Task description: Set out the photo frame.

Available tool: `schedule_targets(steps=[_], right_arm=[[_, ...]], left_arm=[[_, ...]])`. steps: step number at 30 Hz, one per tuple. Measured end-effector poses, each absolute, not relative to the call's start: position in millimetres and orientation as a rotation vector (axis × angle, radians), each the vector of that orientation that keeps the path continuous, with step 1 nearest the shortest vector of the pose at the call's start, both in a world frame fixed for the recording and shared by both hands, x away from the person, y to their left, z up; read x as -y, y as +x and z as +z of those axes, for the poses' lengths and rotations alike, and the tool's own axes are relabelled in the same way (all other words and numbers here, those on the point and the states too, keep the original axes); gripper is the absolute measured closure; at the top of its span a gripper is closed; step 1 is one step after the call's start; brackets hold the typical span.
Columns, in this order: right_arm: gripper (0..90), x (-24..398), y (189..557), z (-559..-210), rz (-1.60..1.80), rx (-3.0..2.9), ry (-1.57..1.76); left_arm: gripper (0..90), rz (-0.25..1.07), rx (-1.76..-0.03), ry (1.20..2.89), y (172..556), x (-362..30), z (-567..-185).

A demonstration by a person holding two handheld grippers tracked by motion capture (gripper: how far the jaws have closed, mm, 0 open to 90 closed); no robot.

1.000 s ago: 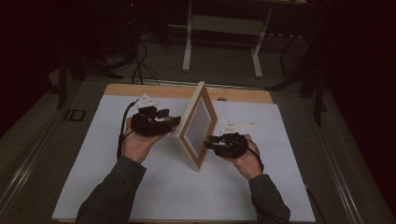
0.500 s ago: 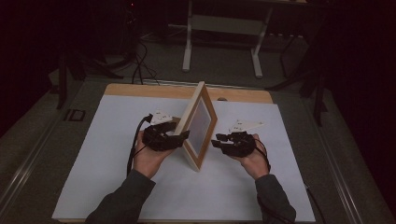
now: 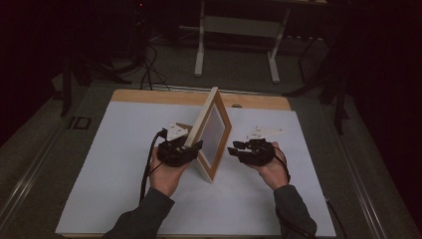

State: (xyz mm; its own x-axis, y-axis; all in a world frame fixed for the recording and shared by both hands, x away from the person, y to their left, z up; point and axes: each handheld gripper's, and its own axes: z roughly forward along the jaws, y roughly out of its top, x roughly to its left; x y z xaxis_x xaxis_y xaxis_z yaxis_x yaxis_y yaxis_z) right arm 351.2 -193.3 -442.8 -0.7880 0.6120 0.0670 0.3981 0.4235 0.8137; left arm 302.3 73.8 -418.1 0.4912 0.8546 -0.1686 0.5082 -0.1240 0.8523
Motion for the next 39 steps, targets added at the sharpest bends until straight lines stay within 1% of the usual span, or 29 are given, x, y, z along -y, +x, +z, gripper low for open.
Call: schedule_targets(steps=[2,10,16,23,31,39], right_arm=[[64.1,193,352,-443,1.3,-2.436,0.884],[64.2,199,353,-441,1.29,-2.43,0.896],[64.2,204,355,-441,1.286,-2.419,0.911],[63.9,207,356,-441,1.279,-2.417,0.917],[62.8,207,361,-442,1.268,-2.416,0.924],[61.5,208,364,-439,1.259,-2.407,0.923]], left_arm=[[59.1,0.443,-1.164,1.762,302,-73,-420],[68.4,0.456,-1.175,1.754,304,-75,-421],[71.6,0.424,-1.172,1.763,309,-86,-421],[72.5,0.364,-1.145,1.788,317,-100,-420],[73.2,0.26,-1.079,1.822,335,-122,-420],[73.4,0.213,-1.012,1.855,347,-133,-419]])
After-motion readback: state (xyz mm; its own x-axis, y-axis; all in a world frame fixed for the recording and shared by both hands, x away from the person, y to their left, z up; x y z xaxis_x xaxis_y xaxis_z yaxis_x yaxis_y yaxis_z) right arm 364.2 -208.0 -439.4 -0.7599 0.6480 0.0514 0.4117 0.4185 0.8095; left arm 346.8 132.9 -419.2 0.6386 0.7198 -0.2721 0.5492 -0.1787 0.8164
